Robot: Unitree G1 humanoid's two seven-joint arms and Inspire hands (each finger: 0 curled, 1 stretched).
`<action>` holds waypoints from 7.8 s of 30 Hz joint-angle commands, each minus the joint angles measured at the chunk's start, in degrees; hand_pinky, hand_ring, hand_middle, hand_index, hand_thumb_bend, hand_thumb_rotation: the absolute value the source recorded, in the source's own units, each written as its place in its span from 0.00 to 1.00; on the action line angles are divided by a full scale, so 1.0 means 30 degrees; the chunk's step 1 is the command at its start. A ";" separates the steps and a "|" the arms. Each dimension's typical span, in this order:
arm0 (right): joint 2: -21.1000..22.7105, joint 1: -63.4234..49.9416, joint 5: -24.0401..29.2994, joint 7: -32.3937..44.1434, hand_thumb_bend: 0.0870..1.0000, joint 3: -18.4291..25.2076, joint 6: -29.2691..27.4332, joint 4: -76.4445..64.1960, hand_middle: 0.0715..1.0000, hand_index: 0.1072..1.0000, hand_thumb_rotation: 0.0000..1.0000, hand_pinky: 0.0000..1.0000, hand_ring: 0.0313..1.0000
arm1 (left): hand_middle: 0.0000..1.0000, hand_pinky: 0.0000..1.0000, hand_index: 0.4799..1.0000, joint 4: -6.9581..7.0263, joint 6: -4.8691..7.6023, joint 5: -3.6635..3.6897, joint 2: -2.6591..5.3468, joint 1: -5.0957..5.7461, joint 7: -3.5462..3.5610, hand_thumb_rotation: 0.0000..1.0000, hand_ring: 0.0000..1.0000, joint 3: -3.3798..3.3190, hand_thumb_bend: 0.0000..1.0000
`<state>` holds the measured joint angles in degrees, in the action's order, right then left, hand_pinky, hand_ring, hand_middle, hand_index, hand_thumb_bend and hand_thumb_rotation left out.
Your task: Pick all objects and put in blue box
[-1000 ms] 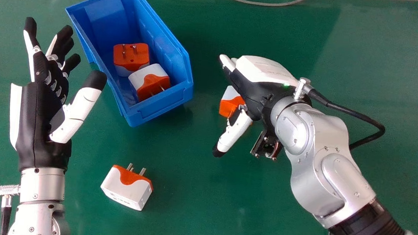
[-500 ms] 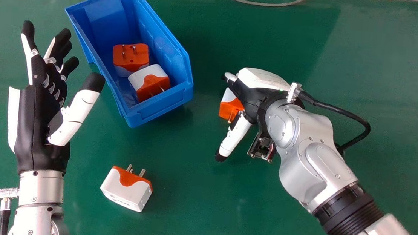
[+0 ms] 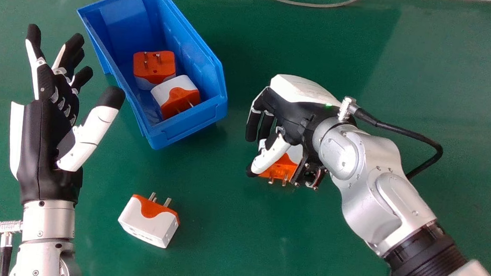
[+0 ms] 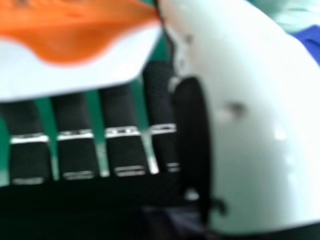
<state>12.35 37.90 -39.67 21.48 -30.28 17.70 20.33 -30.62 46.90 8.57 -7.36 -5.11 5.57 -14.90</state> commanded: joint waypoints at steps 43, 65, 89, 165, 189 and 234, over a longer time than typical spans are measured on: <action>0.1438 -0.1693 -0.7743 0.7806 1.00 -0.1304 0.6476 -1.0659 1.00 1.00 0.19 1.00 1.00 | 0.92 0.90 0.84 0.0382 0.0263 -0.0272 -0.0035 0.0059 -0.0210 0.56 0.94 -0.0022 0.84; -0.0013 -0.2285 -0.5290 0.2089 1.00 -0.1885 0.2051 -0.1424 1.00 0.96 0.09 0.94 1.00 | 0.93 0.90 0.85 0.0337 0.0259 -0.0017 0.0001 -0.0275 -0.0090 0.56 0.94 0.0077 0.84; -0.0657 -0.2883 -0.1955 -0.3126 0.46 -0.0371 -0.1330 -0.0255 0.49 0.49 0.00 0.34 0.38 | 0.93 0.90 0.85 0.0407 0.0265 0.0112 0.0010 -0.0066 0.0090 0.55 0.94 -0.0004 0.85; -0.6614 0.9773 -0.1572 -1.7895 0.45 -0.0227 -1.1386 1.4817 0.48 0.42 0.00 0.34 0.45 | 0.93 0.90 0.85 0.0192 0.0845 -0.0751 -0.0031 -0.0240 -0.1020 0.57 0.94 -0.0098 0.84; -0.4871 0.7224 -0.2594 -1.5573 1.00 -0.1181 -0.8259 0.8869 1.00 1.00 0.26 1.00 1.00 | 0.94 0.89 0.85 0.0556 0.0796 -0.0662 0.0027 0.0055 -0.0886 0.58 0.94 0.0047 0.85; -0.3210 -0.7334 -0.9398 0.8563 0.76 -0.5899 -0.1507 -1.2527 0.90 0.83 0.05 0.63 0.87 | 0.94 0.90 0.87 0.1812 -0.0492 0.0036 0.0155 0.0995 -0.0001 0.54 0.95 0.0043 0.83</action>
<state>3.96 15.52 -69.02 49.45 -47.57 14.37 -18.88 -26.48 45.13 8.19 -6.62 -2.53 5.26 -14.75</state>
